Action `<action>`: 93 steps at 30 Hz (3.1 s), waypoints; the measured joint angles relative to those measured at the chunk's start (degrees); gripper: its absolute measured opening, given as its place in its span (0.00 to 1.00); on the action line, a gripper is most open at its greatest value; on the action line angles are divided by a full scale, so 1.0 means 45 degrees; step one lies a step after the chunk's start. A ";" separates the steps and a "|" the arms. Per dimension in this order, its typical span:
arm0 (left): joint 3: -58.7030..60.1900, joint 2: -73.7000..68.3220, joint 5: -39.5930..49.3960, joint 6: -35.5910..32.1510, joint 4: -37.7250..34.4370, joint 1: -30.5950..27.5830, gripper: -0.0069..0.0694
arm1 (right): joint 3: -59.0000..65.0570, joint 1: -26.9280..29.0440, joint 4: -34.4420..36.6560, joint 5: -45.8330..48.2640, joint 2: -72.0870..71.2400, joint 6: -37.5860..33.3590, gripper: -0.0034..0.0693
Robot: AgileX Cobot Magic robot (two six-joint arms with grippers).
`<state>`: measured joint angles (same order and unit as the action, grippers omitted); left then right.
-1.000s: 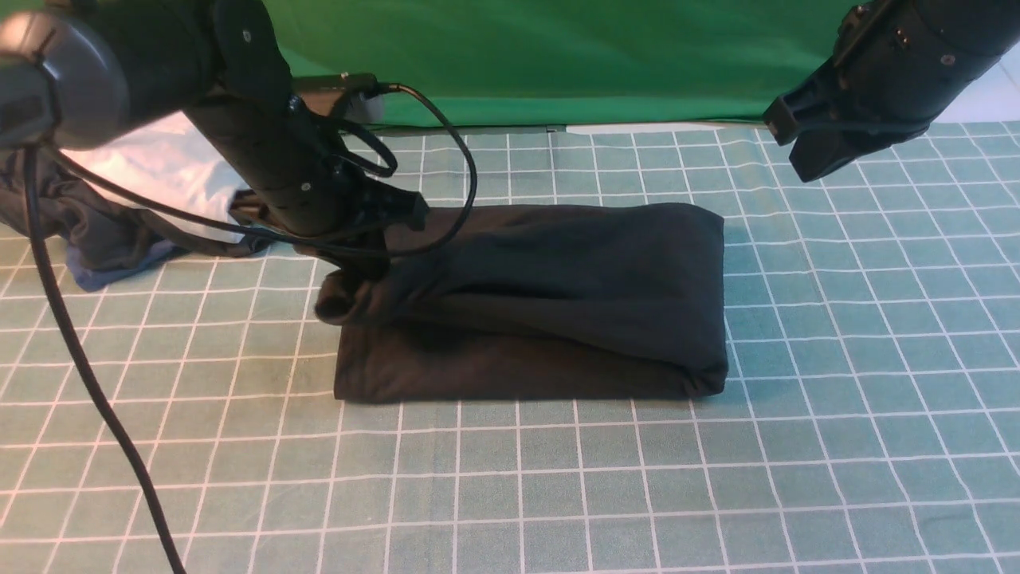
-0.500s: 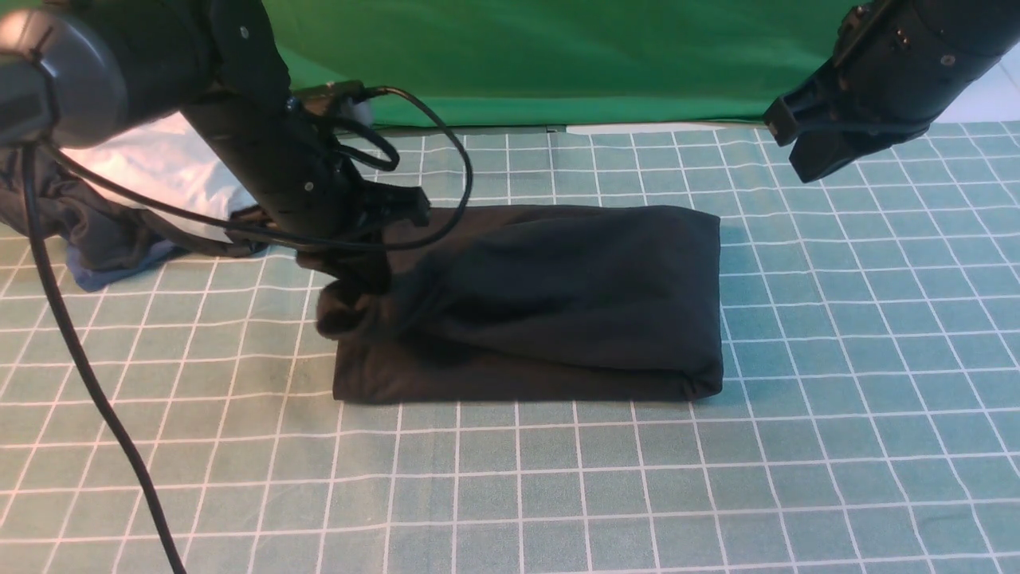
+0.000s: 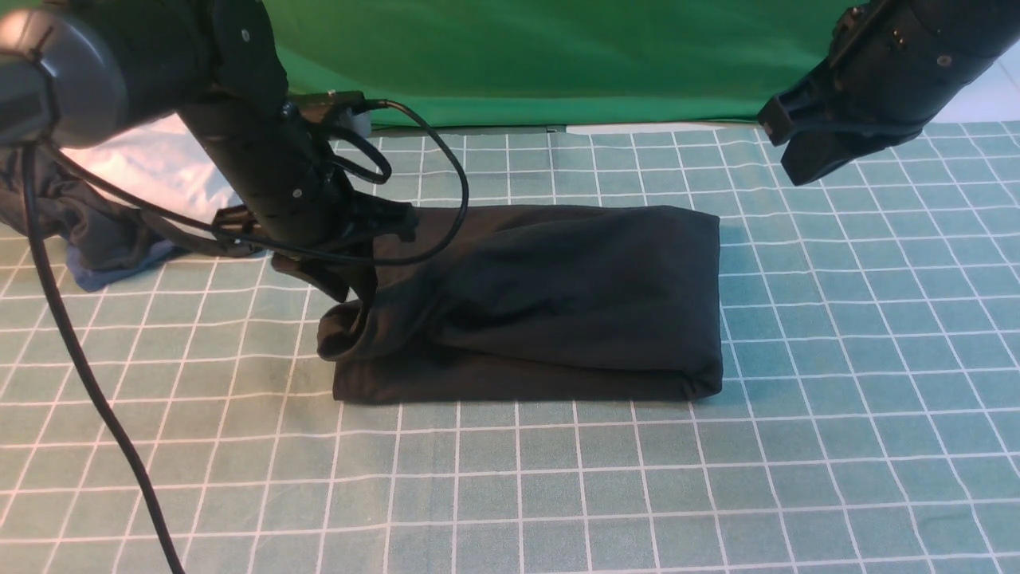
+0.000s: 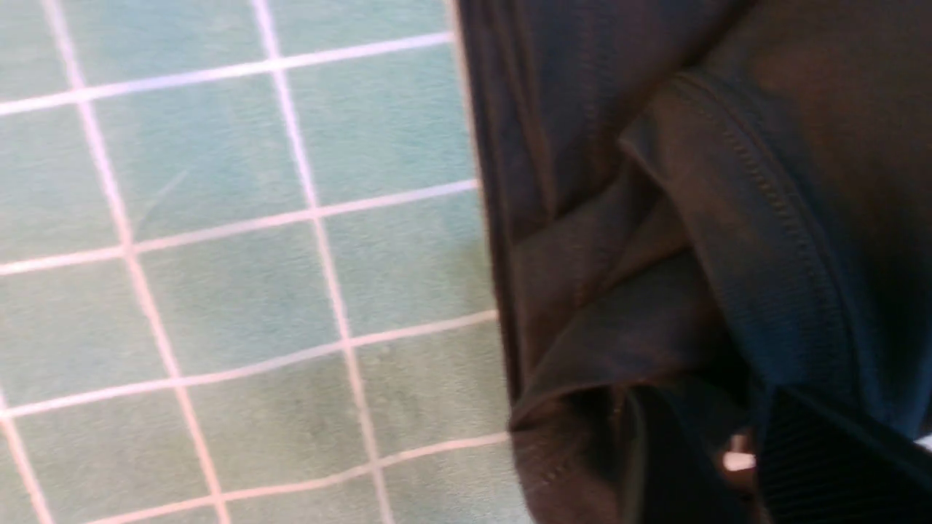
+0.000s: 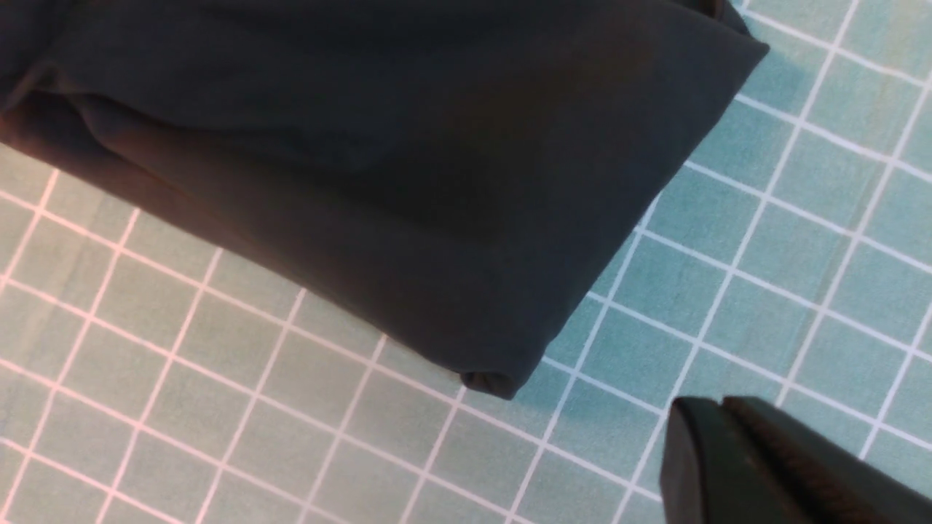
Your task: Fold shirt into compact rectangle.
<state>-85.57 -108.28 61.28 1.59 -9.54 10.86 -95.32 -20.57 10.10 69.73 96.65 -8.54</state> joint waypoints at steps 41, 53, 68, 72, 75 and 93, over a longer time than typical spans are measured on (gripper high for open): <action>-0.1126 -0.0750 0.1447 -0.1345 -0.0883 -0.0360 0.11 | 0.0000 0.0000 0.0140 -0.0120 0.0000 -0.0238 0.10; -0.1412 -0.1056 0.0195 -0.2510 -0.0094 -0.0733 0.11 | 0.0000 0.0000 0.0177 -0.0120 0.0000 -0.0252 0.11; -0.1412 -0.1669 -0.0616 -0.2286 0.1424 -0.0746 0.19 | 0.0000 0.0000 0.0646 -0.0120 0.0000 -0.0265 0.13; -0.1474 -0.1493 -0.0321 -0.2172 0.1456 -0.0746 0.36 | 0.0000 0.0000 0.0714 -0.0062 0.0000 -0.0688 0.14; -0.1893 -0.1132 -0.0024 -0.1978 0.1877 -0.0746 0.55 | 0.0000 0.0000 0.0714 -0.0026 0.0000 -0.1340 0.17; -0.0926 -0.0781 0.0107 -0.2051 0.0445 -0.0746 0.67 | 0.1012 -0.0635 0.0833 0.0009 0.0000 -0.2685 0.44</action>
<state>-89.74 -111.80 61.76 -7.64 -7.54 7.50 -90.77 -23.43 13.85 69.77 96.65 -20.62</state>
